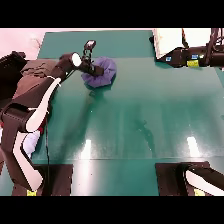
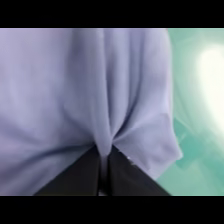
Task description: Fold the shirts.
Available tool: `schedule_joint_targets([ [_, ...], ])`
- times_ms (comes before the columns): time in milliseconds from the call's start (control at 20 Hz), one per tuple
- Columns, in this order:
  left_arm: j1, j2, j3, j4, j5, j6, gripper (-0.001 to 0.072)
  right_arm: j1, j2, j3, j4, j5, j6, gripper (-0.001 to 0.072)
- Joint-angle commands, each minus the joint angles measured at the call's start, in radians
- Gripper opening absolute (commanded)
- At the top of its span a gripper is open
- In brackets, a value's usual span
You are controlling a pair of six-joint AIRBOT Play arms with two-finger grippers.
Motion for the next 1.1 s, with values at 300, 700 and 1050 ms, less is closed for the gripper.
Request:
schedule_joint_targets([
  [300, -0.016, 0.452, 0.193, 0.125, -0.117, 0.009, 0.0023, -0.001, 0.130, 0.124, 0.018, -0.080, 0.000, 0.0018],
  [700, -0.283, 0.671, -0.014, 0.118, -0.211, 0.010, 0.0025, -0.002, 0.132, 0.331, -0.047, -0.082, 0.000, 0.0018],
  [1050, -0.357, 0.520, -0.088, 0.089, -0.114, 0.005, 0.0618, -0.001, 0.132, 0.332, -0.056, -0.054, 0.001, 0.0018],
])
